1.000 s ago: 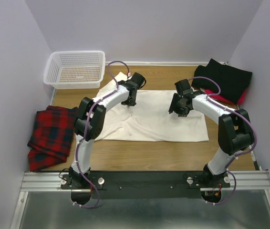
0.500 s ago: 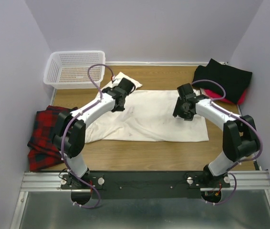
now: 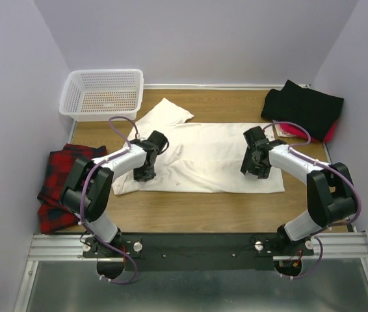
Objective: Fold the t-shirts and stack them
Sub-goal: Fold the flattened tshirt in 1/3 of the way
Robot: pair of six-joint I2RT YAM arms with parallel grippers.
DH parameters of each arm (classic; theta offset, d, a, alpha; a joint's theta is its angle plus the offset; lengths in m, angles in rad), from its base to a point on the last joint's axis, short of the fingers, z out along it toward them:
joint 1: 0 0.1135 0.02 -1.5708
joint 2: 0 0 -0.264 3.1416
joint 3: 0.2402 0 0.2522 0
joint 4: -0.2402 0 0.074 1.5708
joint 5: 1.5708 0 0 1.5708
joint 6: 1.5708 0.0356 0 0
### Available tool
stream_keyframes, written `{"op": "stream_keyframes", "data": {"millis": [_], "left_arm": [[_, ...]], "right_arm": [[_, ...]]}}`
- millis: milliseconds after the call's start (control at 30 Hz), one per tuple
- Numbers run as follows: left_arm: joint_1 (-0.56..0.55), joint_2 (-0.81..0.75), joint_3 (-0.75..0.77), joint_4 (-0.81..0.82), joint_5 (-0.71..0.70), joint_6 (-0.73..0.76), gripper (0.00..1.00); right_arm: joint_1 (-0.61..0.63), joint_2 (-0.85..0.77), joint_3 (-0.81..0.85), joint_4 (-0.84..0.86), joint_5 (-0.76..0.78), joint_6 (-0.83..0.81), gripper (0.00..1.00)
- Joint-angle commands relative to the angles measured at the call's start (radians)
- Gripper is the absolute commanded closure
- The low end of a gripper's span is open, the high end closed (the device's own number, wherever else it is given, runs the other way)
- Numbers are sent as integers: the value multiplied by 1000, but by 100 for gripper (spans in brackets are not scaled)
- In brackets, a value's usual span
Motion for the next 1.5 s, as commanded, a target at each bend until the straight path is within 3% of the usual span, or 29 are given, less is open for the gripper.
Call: {"op": "stream_keyframes", "data": {"millis": [0, 267, 633, 767, 1167, 1467], "left_arm": [[93, -26, -63, 6, -9, 4, 60], [185, -51, -72, -9, -12, 31, 60], [188, -145, -100, -90, 24, 7, 61], [188, -189, -90, -129, 42, -10, 60], [181, -244, -210, -64, 108, -73, 62], [181, -296, -19, -167, 31, -94, 63]], "right_arm": [[-2, 21, -43, -18, -26, 22, 35], [-18, 76, -102, -66, -52, 44, 35], [-50, 59, -131, -170, -40, 99, 35], [-88, 61, -175, -181, -144, 134, 35], [-88, 41, -243, -178, -145, 199, 35], [-88, -94, -108, -262, -30, 194, 35]]}}
